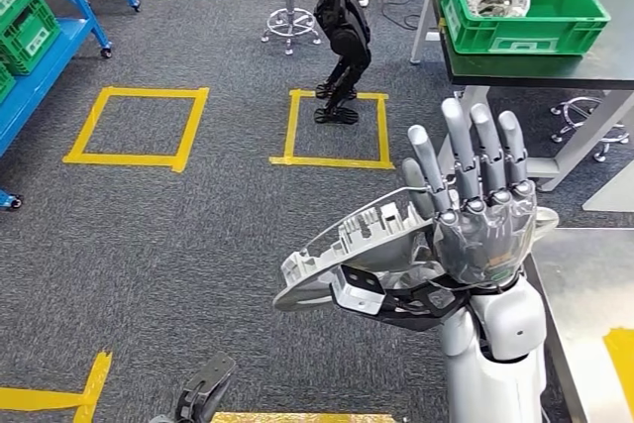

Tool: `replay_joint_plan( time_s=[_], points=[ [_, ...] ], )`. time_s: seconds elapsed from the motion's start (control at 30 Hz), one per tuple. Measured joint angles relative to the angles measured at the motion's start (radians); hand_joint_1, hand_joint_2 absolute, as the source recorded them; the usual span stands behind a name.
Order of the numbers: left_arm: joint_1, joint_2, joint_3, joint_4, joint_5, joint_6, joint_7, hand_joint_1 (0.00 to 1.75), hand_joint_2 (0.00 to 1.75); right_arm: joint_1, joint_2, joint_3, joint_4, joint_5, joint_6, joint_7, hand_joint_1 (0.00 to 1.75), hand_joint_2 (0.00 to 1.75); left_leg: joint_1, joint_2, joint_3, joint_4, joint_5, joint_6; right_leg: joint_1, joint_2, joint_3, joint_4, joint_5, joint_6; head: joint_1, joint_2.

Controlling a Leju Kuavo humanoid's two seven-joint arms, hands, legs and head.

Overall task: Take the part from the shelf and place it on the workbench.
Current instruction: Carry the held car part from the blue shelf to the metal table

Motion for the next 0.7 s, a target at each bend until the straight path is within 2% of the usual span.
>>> replay_joint_plan(
  time_s=[0.07,0.13,0.3,0.4,0.5,0.57,0.6,0.67,0.7],
  points=[
    [0.001,0.000,0.000,0.000,0.000,-0.003,0.000,0.00,0.00,0.000,0.000,0.000,0.000,0.000,0.000,0.000,0.00,1.75,-0.002,0.000,-0.001,0.000,0.002,-0.001,-0.002,-0.001,0.000,-0.003,0.002,-0.003,0.000,0.000],
    [-0.001,0.001,0.001,0.000,0.000,-0.008,0.000,0.00,0.00,0.000,0.000,0.000,0.000,0.000,0.000,-0.001,0.00,1.75,-0.004,-0.001,-0.002,0.000,0.003,0.001,-0.003,-0.001,0.002,-0.007,0.004,0.001,0.000,0.000],
    [-0.003,0.001,0.001,0.000,0.000,-0.014,0.000,0.00,0.00,-0.001,0.000,0.000,0.000,0.000,0.000,-0.002,0.00,1.75,-0.010,0.000,-0.004,0.005,0.002,0.012,-0.009,-0.001,0.004,-0.015,0.012,0.021,0.000,0.000],
    [-0.003,0.002,0.001,0.000,-0.001,-0.008,0.000,0.00,0.00,-0.001,0.000,0.000,0.000,0.000,0.000,-0.005,0.00,1.75,-0.014,-0.001,-0.005,0.006,0.002,0.019,-0.013,-0.001,0.004,-0.016,0.013,0.028,-0.001,0.000],
    [-0.004,0.002,0.001,0.000,-0.003,-0.003,0.001,0.00,0.00,-0.001,0.001,-0.001,0.000,0.000,0.000,-0.008,0.00,1.75,-0.013,0.001,-0.003,-0.001,0.010,0.031,-0.016,0.000,0.002,-0.018,0.015,0.038,-0.001,0.000],
    [-0.005,0.000,0.001,0.000,-0.003,-0.002,0.001,0.00,0.00,-0.002,0.003,-0.001,-0.001,0.000,0.000,-0.010,0.00,1.75,-0.008,0.006,0.001,-0.014,0.021,0.042,-0.014,-0.006,-0.015,0.014,-0.012,0.043,0.001,0.000],
    [-0.005,-0.001,0.001,0.000,-0.003,-0.002,0.001,0.00,0.00,-0.003,0.003,-0.001,-0.002,0.000,0.000,-0.010,0.00,1.75,-0.005,0.008,0.002,-0.019,0.025,0.046,-0.015,-0.010,-0.036,0.061,-0.041,0.044,0.002,0.000],
    [-0.005,-0.001,0.001,0.000,-0.004,-0.002,0.001,0.00,0.00,-0.002,0.003,-0.001,-0.003,0.000,0.000,-0.010,0.00,1.75,-0.005,0.012,-0.001,-0.019,0.028,0.048,-0.017,-0.016,-0.089,0.189,-0.106,0.049,0.003,0.000],
    [-0.004,-0.001,0.001,0.000,-0.004,-0.002,0.002,0.00,0.00,-0.001,0.003,-0.001,-0.003,0.000,0.000,-0.010,0.00,1.75,-0.005,0.014,-0.002,-0.019,0.028,0.046,-0.020,-0.017,-0.110,0.242,-0.124,0.052,0.003,0.000]
  ],
)
